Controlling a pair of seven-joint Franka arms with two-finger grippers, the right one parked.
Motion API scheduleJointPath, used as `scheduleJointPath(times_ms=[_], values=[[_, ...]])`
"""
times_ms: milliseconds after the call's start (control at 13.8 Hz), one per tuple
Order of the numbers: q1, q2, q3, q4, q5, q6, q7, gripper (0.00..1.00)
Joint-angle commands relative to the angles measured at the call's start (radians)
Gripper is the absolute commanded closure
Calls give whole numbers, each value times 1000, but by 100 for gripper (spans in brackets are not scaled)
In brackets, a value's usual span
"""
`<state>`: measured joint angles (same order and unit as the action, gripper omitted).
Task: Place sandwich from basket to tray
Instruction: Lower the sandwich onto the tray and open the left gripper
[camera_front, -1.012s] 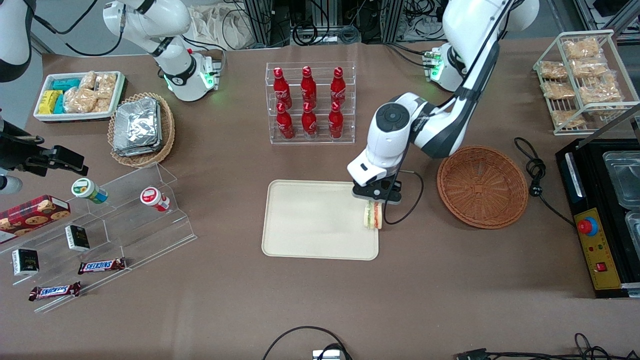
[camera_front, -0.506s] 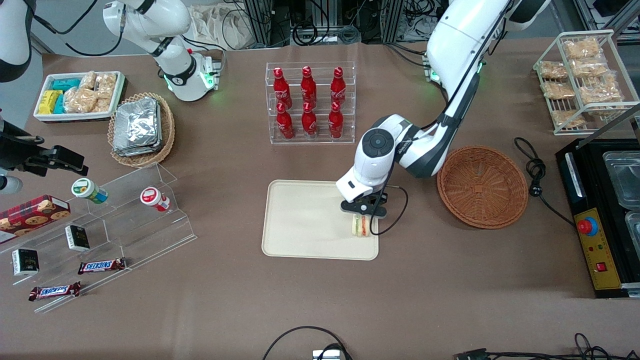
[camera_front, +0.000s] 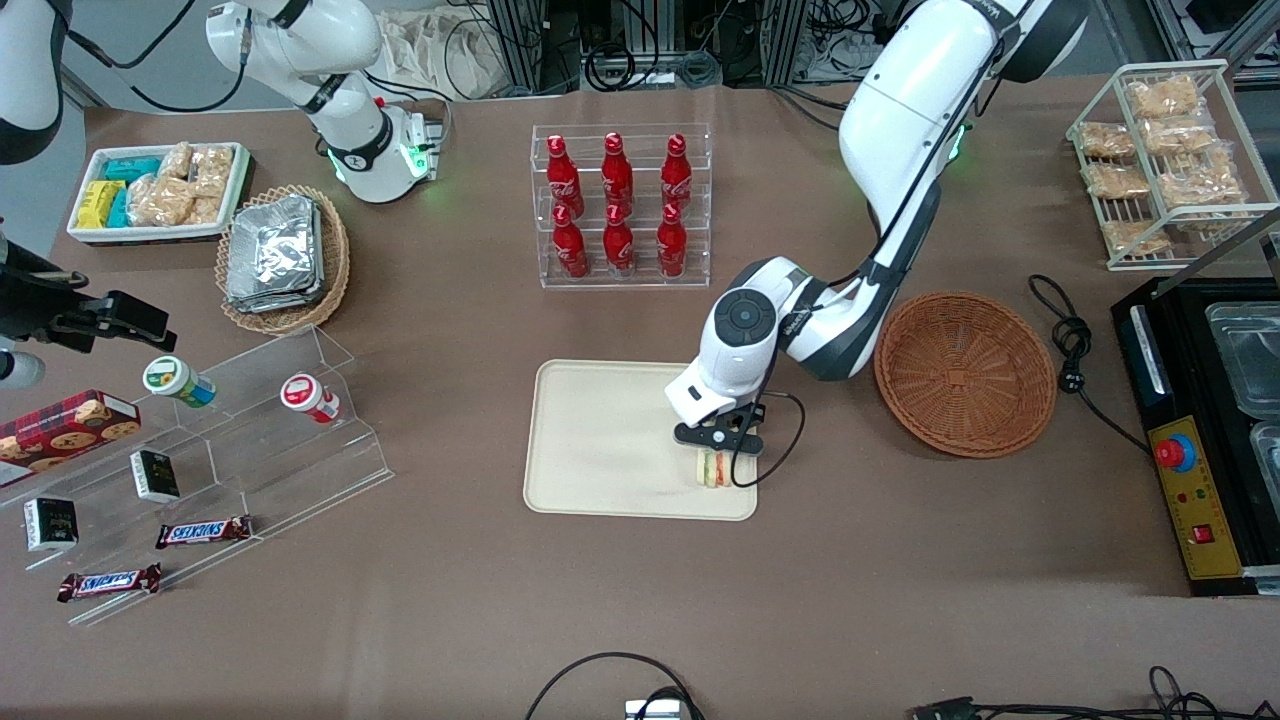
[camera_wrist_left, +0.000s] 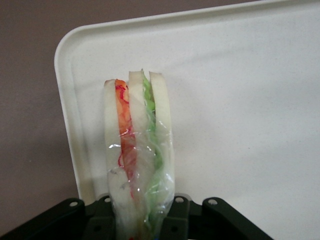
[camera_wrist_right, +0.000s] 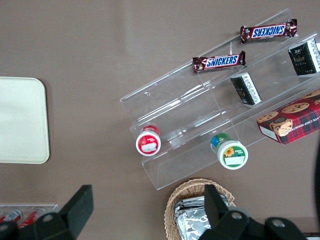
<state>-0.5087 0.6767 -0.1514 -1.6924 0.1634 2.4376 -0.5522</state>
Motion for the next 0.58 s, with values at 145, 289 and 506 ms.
scheduleJointPath(times_ms=[145, 289, 506], values=[[-10, 29, 4, 39, -10, -20, -17, 64], [-10, 34, 4, 42, -10, -20, -22, 49], [-28, 40, 6, 42, -7, -17, -63, 0]])
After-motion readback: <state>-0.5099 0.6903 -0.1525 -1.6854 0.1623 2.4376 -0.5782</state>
